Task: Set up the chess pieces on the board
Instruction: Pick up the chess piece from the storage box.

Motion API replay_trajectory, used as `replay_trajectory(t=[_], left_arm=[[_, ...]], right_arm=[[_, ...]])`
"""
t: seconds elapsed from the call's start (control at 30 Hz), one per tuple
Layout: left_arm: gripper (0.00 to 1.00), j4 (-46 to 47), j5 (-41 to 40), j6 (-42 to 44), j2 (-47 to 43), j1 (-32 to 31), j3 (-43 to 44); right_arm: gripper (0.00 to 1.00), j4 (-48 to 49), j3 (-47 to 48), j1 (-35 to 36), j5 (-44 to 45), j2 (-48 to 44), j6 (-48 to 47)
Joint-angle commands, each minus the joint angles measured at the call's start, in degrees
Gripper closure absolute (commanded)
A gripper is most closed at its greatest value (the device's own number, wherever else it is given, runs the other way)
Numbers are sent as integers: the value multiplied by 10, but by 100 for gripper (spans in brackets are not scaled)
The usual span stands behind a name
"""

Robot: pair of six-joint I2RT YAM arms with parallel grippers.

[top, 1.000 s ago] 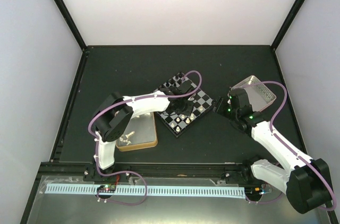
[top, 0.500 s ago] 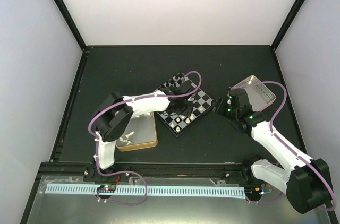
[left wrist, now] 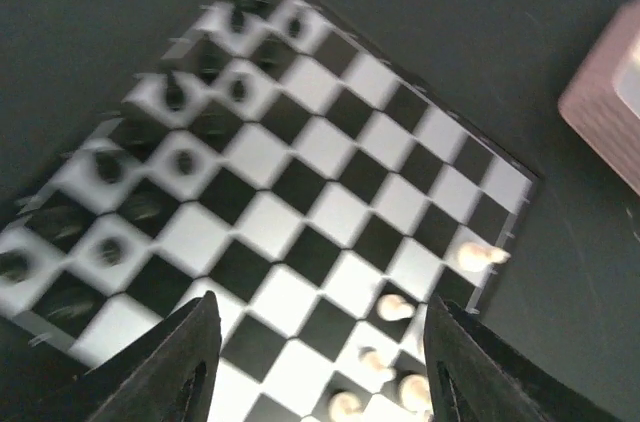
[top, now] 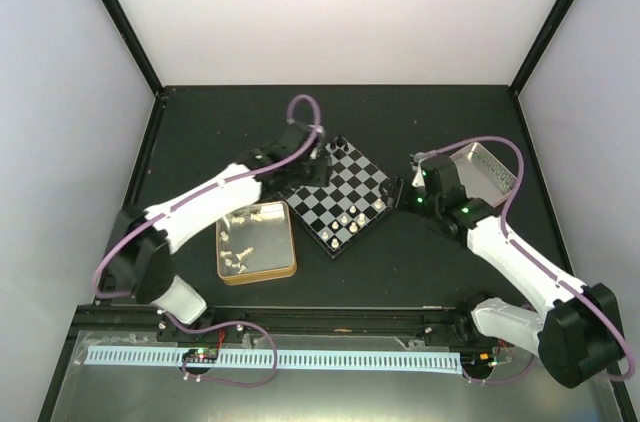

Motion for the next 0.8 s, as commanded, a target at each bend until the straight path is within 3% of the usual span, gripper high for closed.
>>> replay_trajectory(t=[0.0, 0.37, 0.57, 0.77], left_arm=[[41, -33, -62, -33, -108, 59, -83], [39, -80, -141, -84, -403, 200, -284], [35, -118, -168, -89, -519, 240, -289], [35, -148, -189, -76, -546, 260, -279]], right_arm=[[35, 21, 69, 65, -24, 57, -42], [38, 26, 283, 296, -25, 319, -98], [44, 25, 397, 373, -12, 442, -167], [50, 73, 482, 400, -41, 549, -228]])
